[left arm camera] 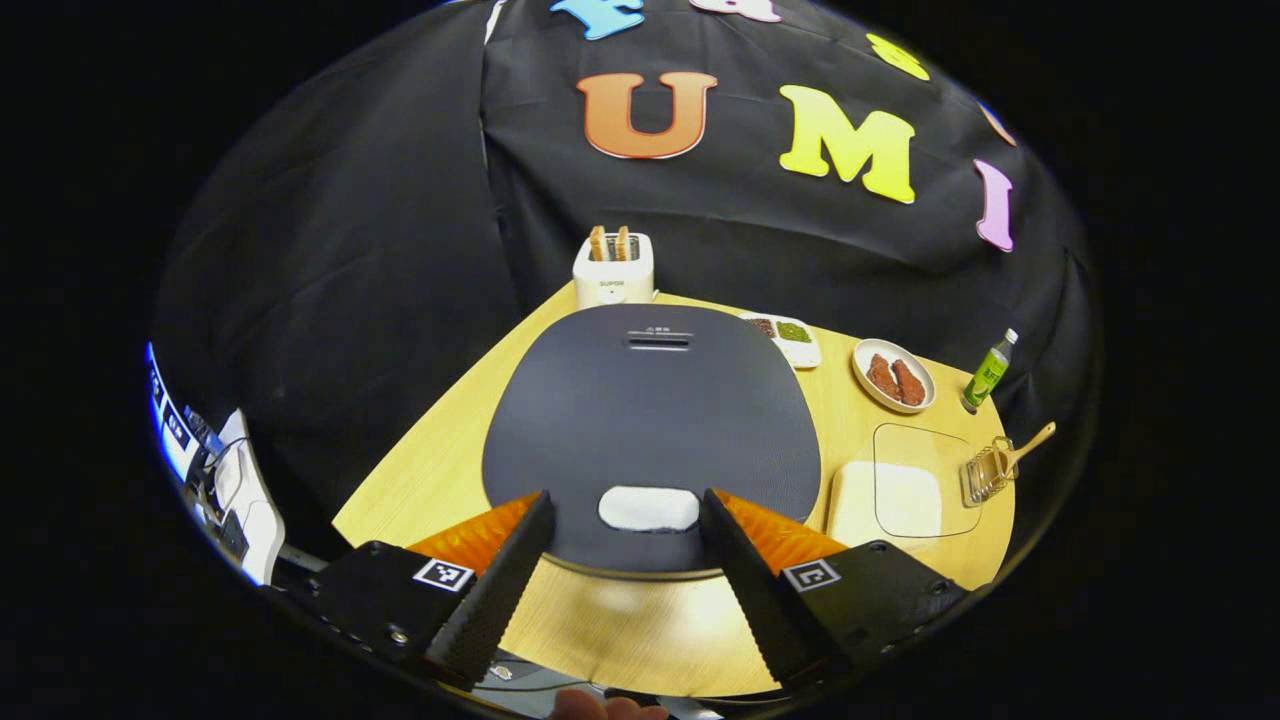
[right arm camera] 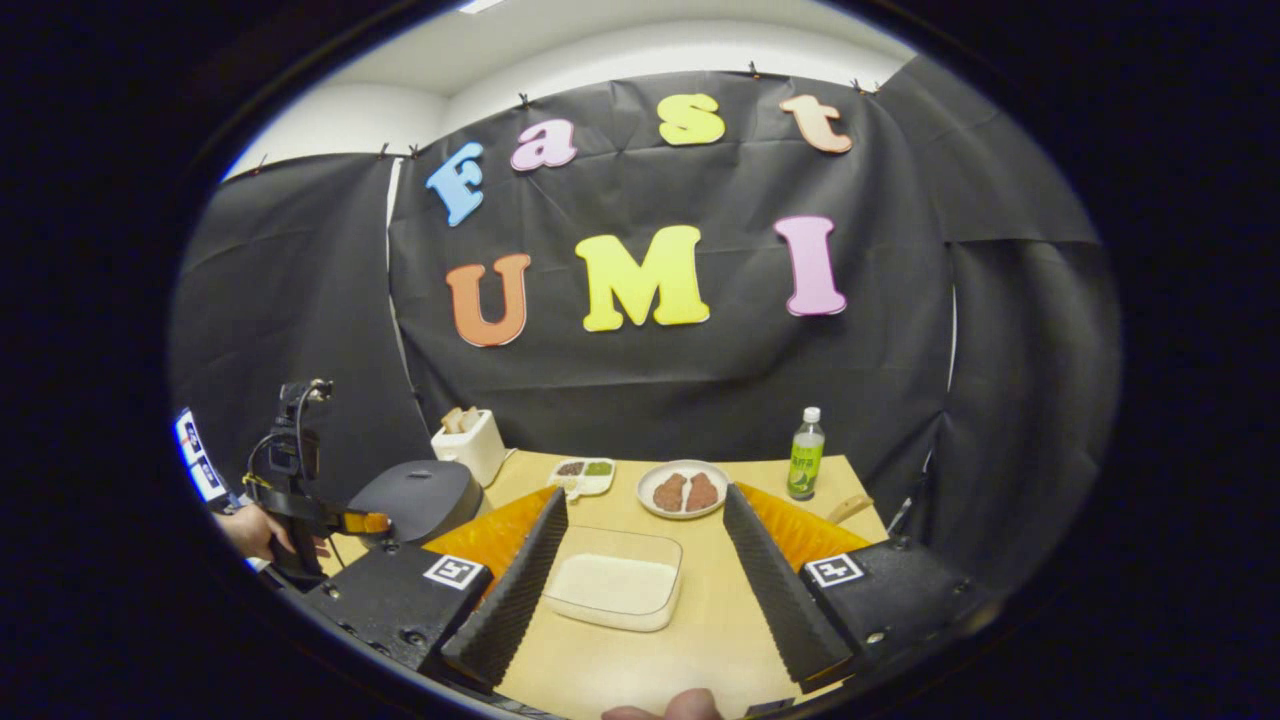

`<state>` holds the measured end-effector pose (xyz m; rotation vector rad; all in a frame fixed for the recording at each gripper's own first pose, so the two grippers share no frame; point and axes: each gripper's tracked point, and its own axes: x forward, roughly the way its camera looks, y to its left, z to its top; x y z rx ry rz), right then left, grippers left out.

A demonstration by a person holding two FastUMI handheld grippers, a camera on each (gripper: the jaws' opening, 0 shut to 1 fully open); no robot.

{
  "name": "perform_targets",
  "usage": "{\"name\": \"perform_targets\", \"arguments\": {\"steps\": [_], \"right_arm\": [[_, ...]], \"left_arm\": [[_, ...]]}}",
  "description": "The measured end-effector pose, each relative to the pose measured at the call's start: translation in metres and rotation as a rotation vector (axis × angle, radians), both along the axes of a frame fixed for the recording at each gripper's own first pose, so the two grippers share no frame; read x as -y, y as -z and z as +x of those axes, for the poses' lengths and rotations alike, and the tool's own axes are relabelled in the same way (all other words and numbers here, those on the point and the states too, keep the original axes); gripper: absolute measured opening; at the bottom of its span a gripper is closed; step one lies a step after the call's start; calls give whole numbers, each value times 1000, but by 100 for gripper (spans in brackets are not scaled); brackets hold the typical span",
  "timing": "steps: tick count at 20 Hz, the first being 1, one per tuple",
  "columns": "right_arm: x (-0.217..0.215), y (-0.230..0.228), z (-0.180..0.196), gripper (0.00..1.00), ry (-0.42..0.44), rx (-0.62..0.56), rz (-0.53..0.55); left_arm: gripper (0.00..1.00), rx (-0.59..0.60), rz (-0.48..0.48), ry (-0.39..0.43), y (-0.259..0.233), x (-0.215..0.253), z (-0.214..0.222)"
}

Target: Close the left gripper, press the button to open the rice cooker; take a wooden spoon from the chopstick holder with the right hand, scoop a spoonful of rice and pour it into the rice cooker, then put the wooden spoon back into the chopstick holder.

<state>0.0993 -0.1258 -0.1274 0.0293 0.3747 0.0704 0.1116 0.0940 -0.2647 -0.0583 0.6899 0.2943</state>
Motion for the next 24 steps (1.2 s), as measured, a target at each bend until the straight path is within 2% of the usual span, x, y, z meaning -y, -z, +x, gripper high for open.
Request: {"name": "perform_targets", "arguments": {"steps": [4,8,12,15,18,24], "right_arm": [[-1,-45,-27,100,66,95,-1],[-22,-88,-78,99,105,182,-11],[-42,-113,-137,99,148,229,-35],[-59,-126,-176,100,161,241,-39],[-69,-131,-204,100,163,244,-48],[-78,-129,-227,100,165,249,-46]], "left_arm": [[96,158,71,124,-74,29,-16],[95,331,42,164,-155,54,-61],[95,521,12,257,-222,80,-124],[95,602,1,311,-245,95,-166],[95,648,-1,325,-253,105,-195],[95,700,16,329,-263,130,-230]]}}
